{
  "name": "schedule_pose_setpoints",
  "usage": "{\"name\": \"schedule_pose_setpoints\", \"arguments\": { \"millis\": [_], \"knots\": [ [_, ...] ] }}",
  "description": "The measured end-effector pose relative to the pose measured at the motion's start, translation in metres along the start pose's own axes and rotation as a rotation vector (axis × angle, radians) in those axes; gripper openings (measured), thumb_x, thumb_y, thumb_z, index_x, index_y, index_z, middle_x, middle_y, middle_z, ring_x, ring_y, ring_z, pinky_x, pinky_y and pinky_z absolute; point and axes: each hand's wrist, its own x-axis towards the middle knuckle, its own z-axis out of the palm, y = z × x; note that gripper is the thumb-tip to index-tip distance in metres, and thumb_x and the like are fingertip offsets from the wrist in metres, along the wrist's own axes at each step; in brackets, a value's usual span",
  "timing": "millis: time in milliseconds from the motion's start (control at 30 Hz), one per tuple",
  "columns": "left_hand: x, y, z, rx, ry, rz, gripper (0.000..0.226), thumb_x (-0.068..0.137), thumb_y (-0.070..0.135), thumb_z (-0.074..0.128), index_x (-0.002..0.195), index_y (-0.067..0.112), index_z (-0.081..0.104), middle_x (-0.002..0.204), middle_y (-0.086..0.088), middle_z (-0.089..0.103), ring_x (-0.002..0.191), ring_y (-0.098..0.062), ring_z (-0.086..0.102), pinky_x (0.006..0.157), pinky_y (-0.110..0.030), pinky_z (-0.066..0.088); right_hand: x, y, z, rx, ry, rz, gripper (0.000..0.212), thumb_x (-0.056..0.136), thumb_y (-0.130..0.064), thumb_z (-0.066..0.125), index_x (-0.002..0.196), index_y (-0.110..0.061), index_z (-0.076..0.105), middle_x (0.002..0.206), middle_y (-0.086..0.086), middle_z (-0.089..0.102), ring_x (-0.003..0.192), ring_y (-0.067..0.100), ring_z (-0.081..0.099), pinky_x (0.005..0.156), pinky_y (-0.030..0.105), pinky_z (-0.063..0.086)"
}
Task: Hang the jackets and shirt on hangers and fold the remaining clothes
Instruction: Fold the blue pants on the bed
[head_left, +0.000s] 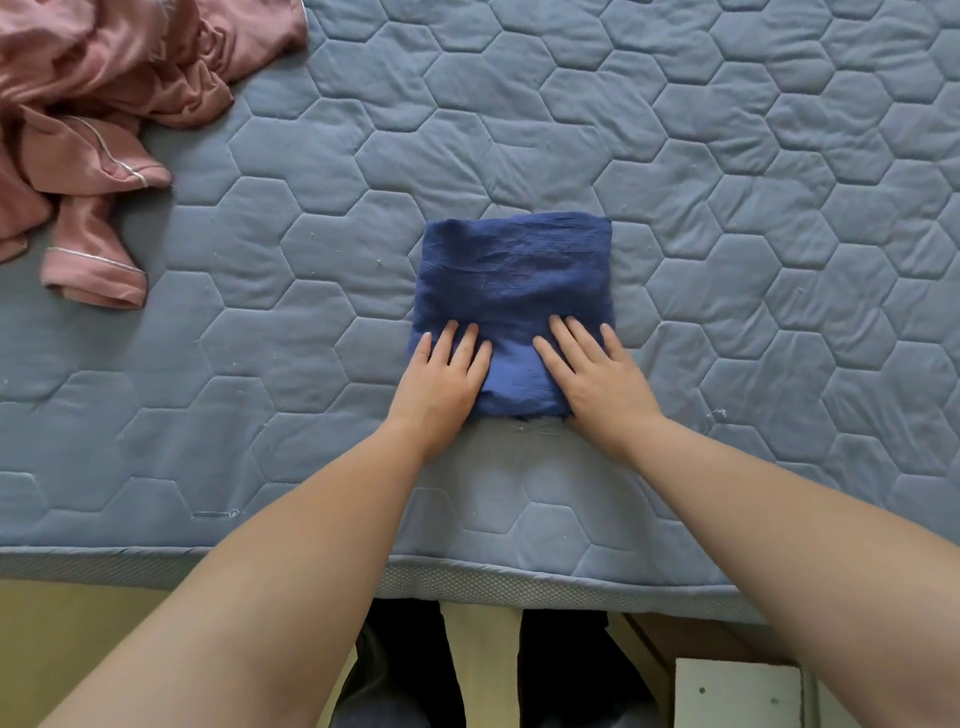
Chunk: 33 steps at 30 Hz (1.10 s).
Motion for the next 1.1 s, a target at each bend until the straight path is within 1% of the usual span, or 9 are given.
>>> {"name": "schedule_pose_setpoints", "arguments": {
  "millis": [67,167,333,433,567,667,767,867,1100],
  "knots": [
    [0.011,-0.002,0.01,-0.002,0.111,0.056,0.039,0.071,0.007,0.064,0.111,0.005,0.067,0.113,-0.021,0.066,0.099,-0.039,0.065,0.074,-0.041,0.054,0.014,0.001,0.004,0.014,0.099,-0.028,0.042,0.079,-0.012,0.05,0.117,-0.005,0.066,0.119,0.021,0.064,0.105,0.033,0.064,0.086,0.045,0.052],
    [0.026,-0.01,-0.002,-0.04,0.156,0.065,0.031,0.058,0.001,0.075,0.086,0.01,0.067,0.082,-0.01,0.067,0.067,-0.029,0.064,0.044,-0.028,0.039,0.03,0.007,-0.004,0.054,0.171,-0.056,0.022,0.069,0.0,0.05,0.08,-0.005,0.069,0.079,0.014,0.069,0.067,0.028,0.066,0.061,0.03,0.051],
    [0.041,-0.031,-0.066,-0.34,-0.243,-0.014,0.02,0.081,0.006,0.053,0.098,0.015,0.058,0.096,-0.006,0.065,0.09,-0.032,0.061,0.064,-0.032,0.037,0.036,0.026,-0.047,0.372,-0.195,0.164,0.016,0.082,-0.001,0.049,0.089,-0.009,0.062,0.092,0.013,0.064,0.087,0.034,0.059,0.062,0.032,0.03],
    [0.046,-0.049,-0.109,-0.679,-0.529,-0.097,0.015,0.073,0.005,0.058,0.087,0.011,0.059,0.077,-0.012,0.062,0.074,-0.034,0.063,0.056,-0.036,0.05,0.04,0.044,-0.085,0.678,-0.251,0.319,0.012,0.074,0.001,0.053,0.067,-0.007,0.057,0.067,0.011,0.054,0.071,0.03,0.051,0.053,0.031,0.033],
    [0.038,-0.07,-0.164,-0.913,-0.86,-0.237,0.006,0.079,0.0,0.057,0.083,0.004,0.053,0.046,-0.006,0.049,0.036,-0.017,0.045,0.036,-0.015,0.032,0.029,0.071,-0.148,0.975,-0.605,0.348,0.004,0.071,-0.005,0.056,0.071,-0.007,0.06,0.056,0.007,0.049,0.05,0.018,0.043,0.044,0.023,0.03],
    [0.031,-0.077,-0.184,-1.129,-1.003,-0.295,0.004,0.086,0.003,0.057,0.086,0.006,0.057,0.054,-0.004,0.061,0.042,-0.012,0.056,0.038,-0.016,0.041,0.019,0.082,-0.167,1.111,-0.793,0.373,0.006,0.066,-0.009,0.06,0.072,-0.009,0.057,0.056,0.005,0.053,0.047,0.015,0.046,0.041,0.018,0.028],
    [0.04,-0.081,-0.161,-1.124,-0.889,-0.313,0.02,0.088,0.017,0.062,0.107,0.012,0.064,0.094,-0.007,0.071,0.079,-0.017,0.064,0.069,-0.029,0.058,0.023,0.086,-0.149,0.991,-0.666,0.419,0.009,0.079,-0.008,0.058,0.071,-0.011,0.061,0.062,0.001,0.059,0.058,0.015,0.054,0.049,0.02,0.037],
    [0.052,-0.077,-0.121,-0.76,-0.572,-0.272,0.043,0.087,0.033,0.06,0.127,0.017,0.057,0.127,-0.007,0.06,0.109,-0.024,0.056,0.092,-0.034,0.046,0.034,0.088,-0.11,0.847,-0.522,0.417,0.023,0.081,-0.013,0.057,0.101,-0.005,0.066,0.098,0.012,0.067,0.089,0.024,0.059,0.073,0.03,0.045],
    [0.057,-0.029,-0.052,-0.695,-0.28,-0.342,0.081,0.073,0.053,0.07,0.137,0.015,0.037,0.132,-0.009,0.049,0.121,-0.03,0.046,0.099,-0.042,0.041,0.049,0.075,-0.041,0.815,-0.394,0.447,0.069,0.07,-0.035,0.077,0.128,-0.011,0.049,0.126,0.008,0.055,0.113,0.026,0.053,0.094,0.037,0.045]
  ]
}}
